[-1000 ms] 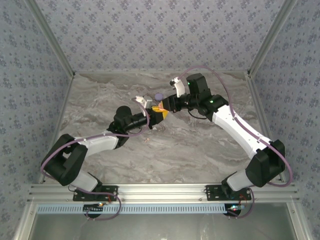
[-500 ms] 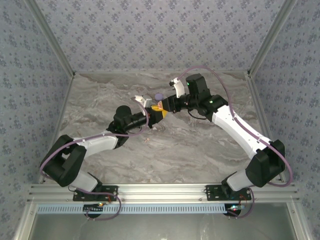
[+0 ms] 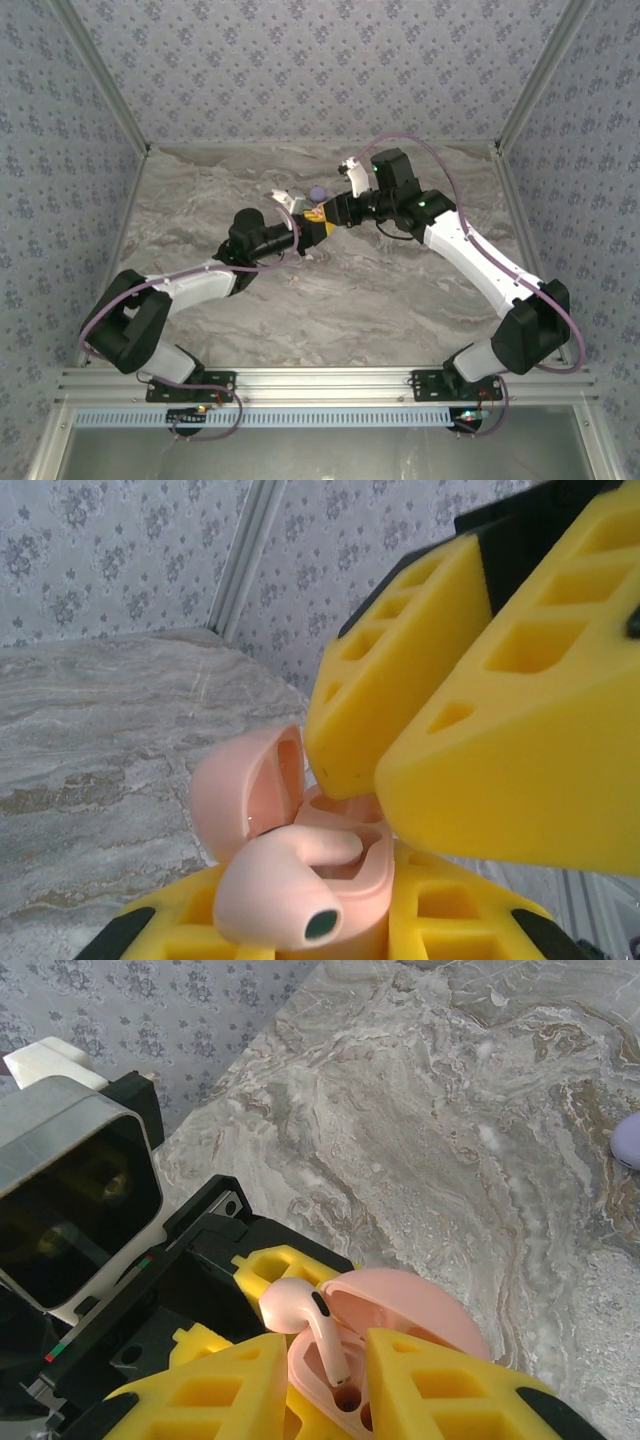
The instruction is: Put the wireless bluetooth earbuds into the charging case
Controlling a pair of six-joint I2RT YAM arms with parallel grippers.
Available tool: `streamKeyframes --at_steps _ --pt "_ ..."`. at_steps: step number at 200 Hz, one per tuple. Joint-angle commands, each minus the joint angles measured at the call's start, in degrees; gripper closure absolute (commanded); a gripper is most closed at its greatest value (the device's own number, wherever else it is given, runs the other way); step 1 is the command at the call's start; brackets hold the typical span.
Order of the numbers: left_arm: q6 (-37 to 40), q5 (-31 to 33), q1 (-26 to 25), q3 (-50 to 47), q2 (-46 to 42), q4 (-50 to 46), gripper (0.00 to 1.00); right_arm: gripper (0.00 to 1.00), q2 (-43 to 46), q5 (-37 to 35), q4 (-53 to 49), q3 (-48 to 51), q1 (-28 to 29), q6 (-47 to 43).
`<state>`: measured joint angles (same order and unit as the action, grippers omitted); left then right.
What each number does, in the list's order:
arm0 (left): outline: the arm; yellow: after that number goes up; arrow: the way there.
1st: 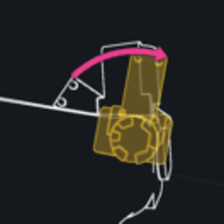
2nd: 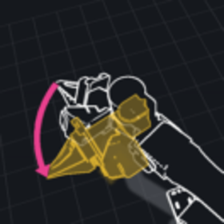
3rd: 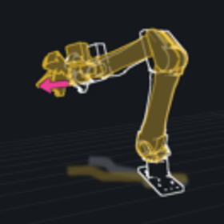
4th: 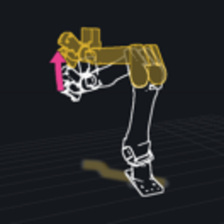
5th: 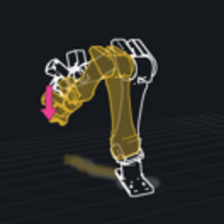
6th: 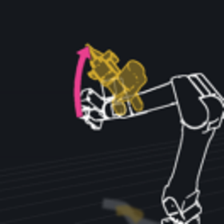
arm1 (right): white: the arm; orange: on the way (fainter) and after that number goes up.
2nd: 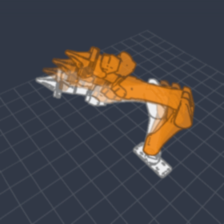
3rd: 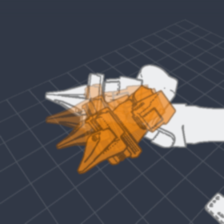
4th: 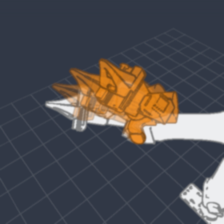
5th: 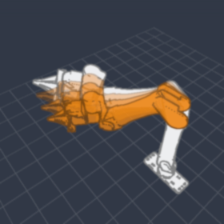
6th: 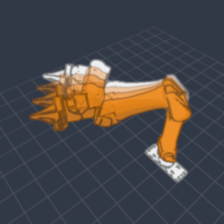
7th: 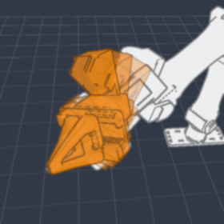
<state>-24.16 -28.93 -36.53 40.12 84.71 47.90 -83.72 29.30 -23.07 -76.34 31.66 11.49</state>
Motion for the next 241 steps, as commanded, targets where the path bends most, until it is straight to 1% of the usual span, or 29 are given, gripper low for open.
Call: streamKeyframes --at_steps 1,42,87,99,118,160,174,178,241 --pt "4.88 -1.54 -0.36 2.65 -2.35 -4.22 0.90 0.72 1.88 -1.13 -2.34 -1.22 0.38 -1.57" --pt "13.92 -1.94 -0.53 2.89 -4.28 -12.47 0.90 0.69 2.95 -2.46 -5.28 -1.84 0.04 -3.43" --pt "20.61 -1.97 -0.54 3.23 -5.25 -19.10 0.90 0.64 2.25 -0.53 -10.05 -2.85 -0.24 -6.06" --pt "21.21 -2.07 -0.48 3.40 -5.09 -20.03 0.90 0.61 1.72 0.57 -10.88 -2.70 -0.26 -6.54" --pt "22.20 -2.18 -0.55 3.72 -4.87 -21.10 0.90 0.61 0.77 2.75 -11.12 -2.51 -0.27 -6.65" --pt "23.28 -2.77 -0.53 4.09 -5.07 -22.49 0.90 0.63 -1.91 6.76 -11.11 -3.20 0.23 -6.74" --pt "23.37 -3.02 -0.55 4.09 -5.31 -22.57 0.90 0.65 -2.73 7.16 -11.12 -3.72 0.42 -6.81" --pt "23.39 -2.98 -0.48 4.09 -5.36 -22.66 0.90 0.65 -2.92 7.17 -12.48 -3.85 0.51 -6.89" --pt "23.41 -3.54 -0.54 3.98 -5.93 -22.85 0.90 0.65 -4.50 7.26 -13.32 -4.77 0.81 -7.27"
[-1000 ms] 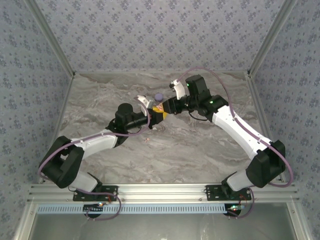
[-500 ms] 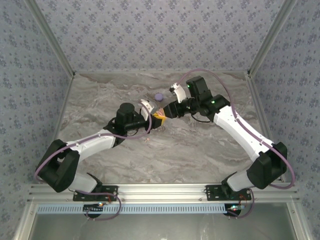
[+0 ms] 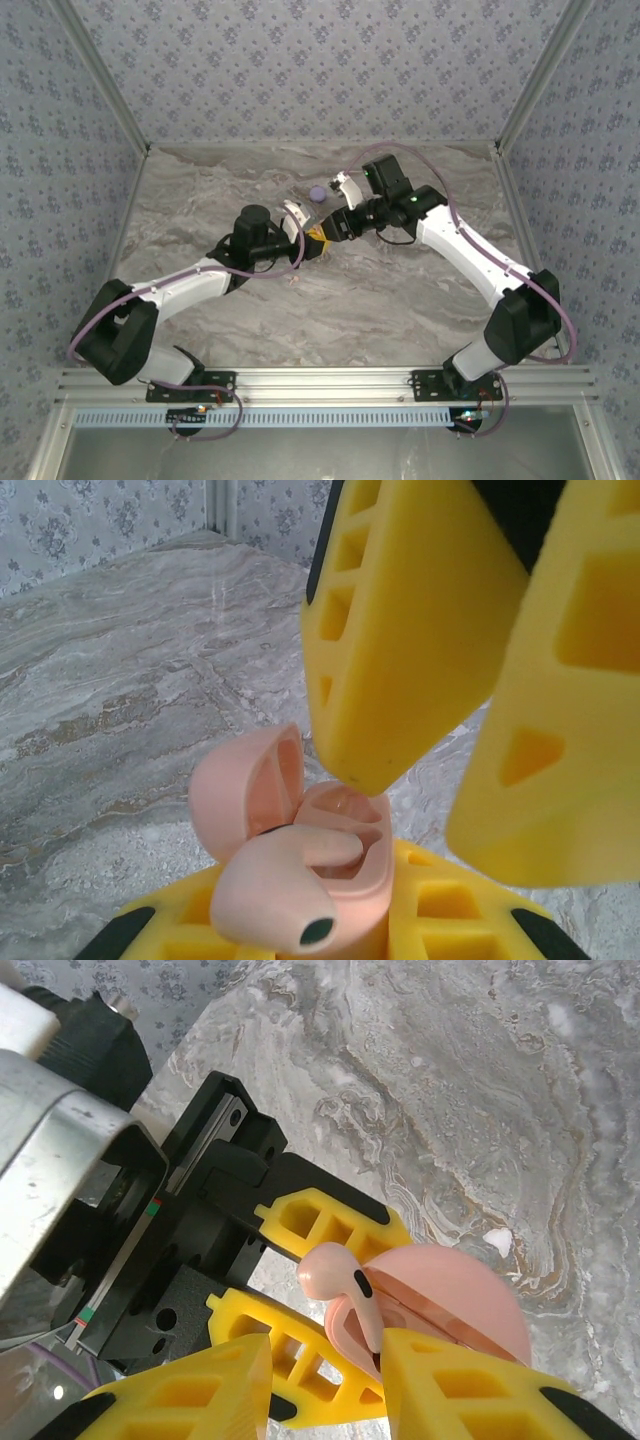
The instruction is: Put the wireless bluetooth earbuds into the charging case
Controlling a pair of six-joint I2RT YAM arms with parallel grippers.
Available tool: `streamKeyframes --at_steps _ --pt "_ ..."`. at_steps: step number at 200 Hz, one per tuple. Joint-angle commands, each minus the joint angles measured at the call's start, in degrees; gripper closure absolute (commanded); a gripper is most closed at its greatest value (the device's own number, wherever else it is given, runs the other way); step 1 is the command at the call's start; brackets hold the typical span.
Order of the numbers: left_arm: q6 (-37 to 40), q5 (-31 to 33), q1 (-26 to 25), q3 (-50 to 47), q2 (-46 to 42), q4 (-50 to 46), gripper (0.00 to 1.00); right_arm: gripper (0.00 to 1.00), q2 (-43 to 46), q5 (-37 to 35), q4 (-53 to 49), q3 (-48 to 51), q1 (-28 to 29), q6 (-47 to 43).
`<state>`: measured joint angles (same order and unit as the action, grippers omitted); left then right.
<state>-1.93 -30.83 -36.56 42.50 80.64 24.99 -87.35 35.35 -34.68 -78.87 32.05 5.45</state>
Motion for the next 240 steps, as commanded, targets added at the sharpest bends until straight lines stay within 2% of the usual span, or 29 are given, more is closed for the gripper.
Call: streamKeyframes --at_steps 1,106,152,201,240 --pt "1.16 -1.62 -0.48 1.61 -1.88 0.01 0.90 0.65 -0.92 1.21 -1.71 -2.20 0.40 -1.24" --pt "1.95 -3.28 -0.49 1.97 -2.51 -0.81 0.90 0.65 -3.97 0.72 -3.20 -3.95 1.16 -1.31" --pt "2.36 -2.42 -0.53 2.30 -2.91 -1.47 0.90 0.71 -5.55 -0.09 -4.83 -4.19 1.37 -1.76" --pt "2.47 -1.43 -0.53 2.41 -3.05 -2.12 0.91 0.81 -5.33 -1.80 -4.92 -3.65 1.27 -1.78" --pt "2.57 -0.33 -0.45 2.24 -2.79 -2.91 0.91 0.83 -3.76 -1.87 -3.00 -2.37 0.27 -0.59"
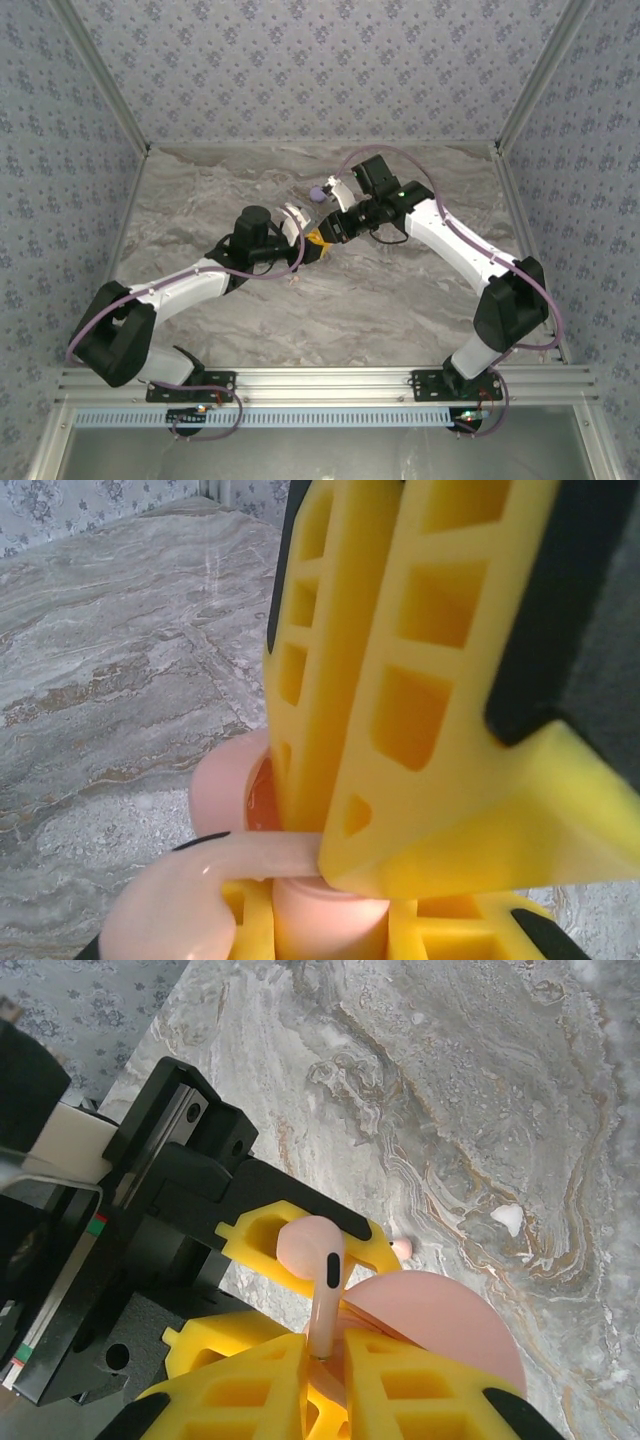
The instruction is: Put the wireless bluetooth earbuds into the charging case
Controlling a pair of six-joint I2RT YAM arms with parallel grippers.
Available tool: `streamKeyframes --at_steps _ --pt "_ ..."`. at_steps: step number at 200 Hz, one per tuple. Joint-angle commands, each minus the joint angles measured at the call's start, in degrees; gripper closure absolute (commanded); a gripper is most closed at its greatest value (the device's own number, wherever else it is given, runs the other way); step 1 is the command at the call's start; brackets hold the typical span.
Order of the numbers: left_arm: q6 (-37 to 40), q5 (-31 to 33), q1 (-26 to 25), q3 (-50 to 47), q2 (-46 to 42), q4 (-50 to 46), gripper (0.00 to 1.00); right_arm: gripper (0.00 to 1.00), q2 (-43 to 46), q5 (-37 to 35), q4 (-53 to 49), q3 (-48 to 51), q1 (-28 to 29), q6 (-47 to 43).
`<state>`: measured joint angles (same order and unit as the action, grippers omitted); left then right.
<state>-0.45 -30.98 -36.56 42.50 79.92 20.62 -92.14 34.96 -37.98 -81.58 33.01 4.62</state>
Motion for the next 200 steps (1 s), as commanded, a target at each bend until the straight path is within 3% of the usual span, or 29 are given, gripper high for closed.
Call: streamKeyframes --at_steps 1,135,179,200 --pt "1.08 -0.20 -0.45 2.19 -2.02 1.45 0.91 0.83 1.05 -1.47 0.33 0.35 -0.72 0.27" --pt "2.78 1.10 -0.50 2.78 -0.13 -4.59 0.91 0.86 3.32 -1.03 0.89 3.55 -1.84 0.21" --pt "4.06 1.26 -0.71 2.67 -0.18 -5.75 0.91 0.81 3.50 -0.29 1.38 4.02 -1.99 0.55" --pt "5.08 1.33 -0.79 2.75 -0.20 -6.55 0.92 0.74 3.72 0.61 2.24 3.89 -1.96 0.99"
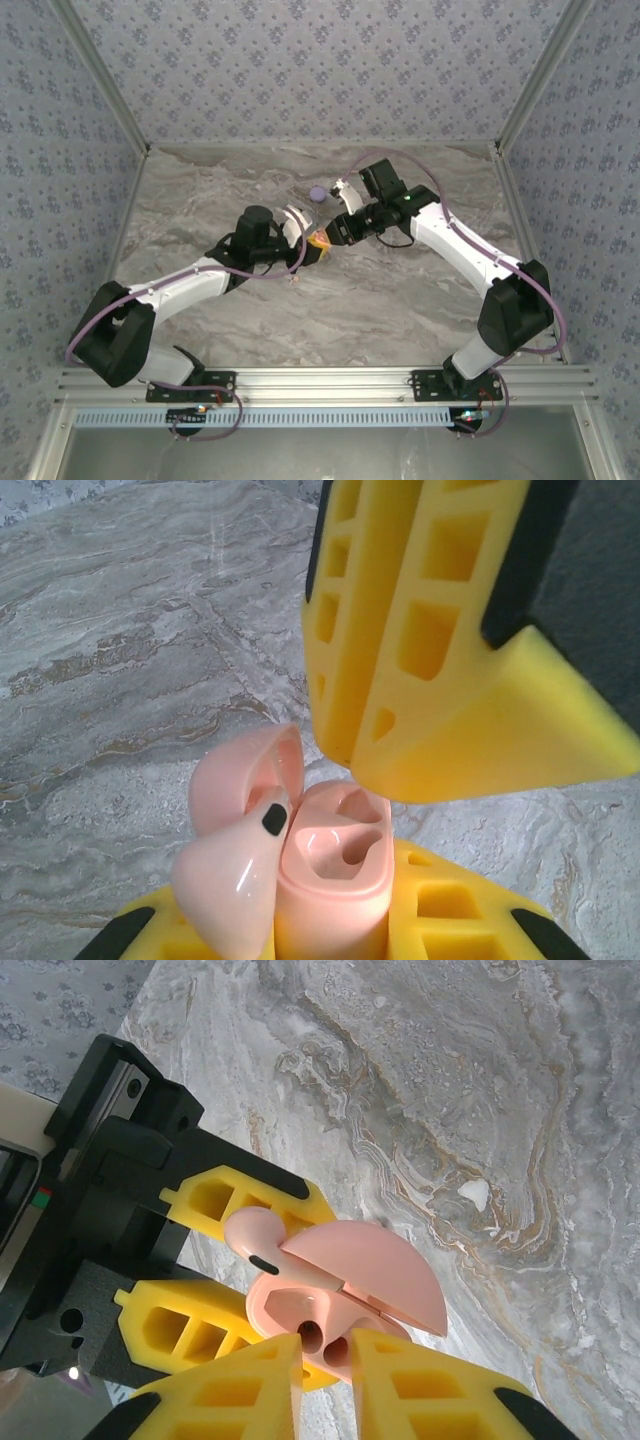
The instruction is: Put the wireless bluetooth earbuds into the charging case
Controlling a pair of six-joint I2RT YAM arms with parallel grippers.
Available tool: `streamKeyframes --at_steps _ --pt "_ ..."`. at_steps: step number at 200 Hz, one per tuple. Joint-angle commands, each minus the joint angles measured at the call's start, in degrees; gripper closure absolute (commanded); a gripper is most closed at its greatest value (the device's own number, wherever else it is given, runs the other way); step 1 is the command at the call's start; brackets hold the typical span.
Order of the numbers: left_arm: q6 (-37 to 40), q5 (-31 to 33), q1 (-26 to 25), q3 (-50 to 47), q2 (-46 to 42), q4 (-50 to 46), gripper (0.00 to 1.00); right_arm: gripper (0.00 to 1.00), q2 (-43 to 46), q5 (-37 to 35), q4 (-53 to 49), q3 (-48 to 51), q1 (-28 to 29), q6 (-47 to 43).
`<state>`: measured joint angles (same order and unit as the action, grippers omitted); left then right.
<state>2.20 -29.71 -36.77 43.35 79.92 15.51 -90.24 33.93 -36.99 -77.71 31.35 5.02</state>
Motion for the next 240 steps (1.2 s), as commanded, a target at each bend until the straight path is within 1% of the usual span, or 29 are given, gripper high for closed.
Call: streamKeyframes --at_steps 1,11,23,46,69,103,140,173,198,240 --pt "2.49 0.08 -0.58 1.90 -0.25 -1.48 0.92 0.74 1.82 1.69 1.28 0.02 -0.31 0.60" --pt "3.27 0.05 -0.76 2.20 -0.03 -2.59 0.92 0.71 1.70 2.00 1.62 -0.15 -0.25 0.83" --pt "4.58 0.26 -1.10 3.10 0.43 -4.94 0.92 0.70 1.26 2.11 1.84 -0.41 -0.18 1.00" --pt "5.51 1.32 -1.28 4.86 1.61 -8.65 0.92 0.67 0.35 -1.18 1.67 -0.28 -0.36 1.86" --pt "5.11 0.96 -1.23 5.10 2.67 -9.31 0.92 0.67 -0.83 -3.39 2.11 1.10 -1.48 3.53" --pt "4.15 0.05 -1.91 6.75 5.50 -12.16 0.92 0.66 -2.14 -2.54 5.25 4.40 -3.46 5.19" --pt "2.26 0.18 -2.89 11.30 11.15 -18.45 0.93 0.66 -6.87 -3.91 6.24 6.05 -4.35 6.76" --pt "-0.77 -0.06 -3.07 15.30 16.60 -22.77 0.93 0.66 -12.30 -3.11 8.03 7.47 -4.59 8.31" --pt "-2.40 -1.10 -3.08 18.37 20.91 -26.86 0.93 0.66 -14.45 -3.66 9.47 8.74 -4.71 9.13" --pt "-3.46 -2.76 -3.20 22.49 26.16 -33.58 0.93 0.66 -18.24 -5.75 8.60 8.89 -5.16 9.32"
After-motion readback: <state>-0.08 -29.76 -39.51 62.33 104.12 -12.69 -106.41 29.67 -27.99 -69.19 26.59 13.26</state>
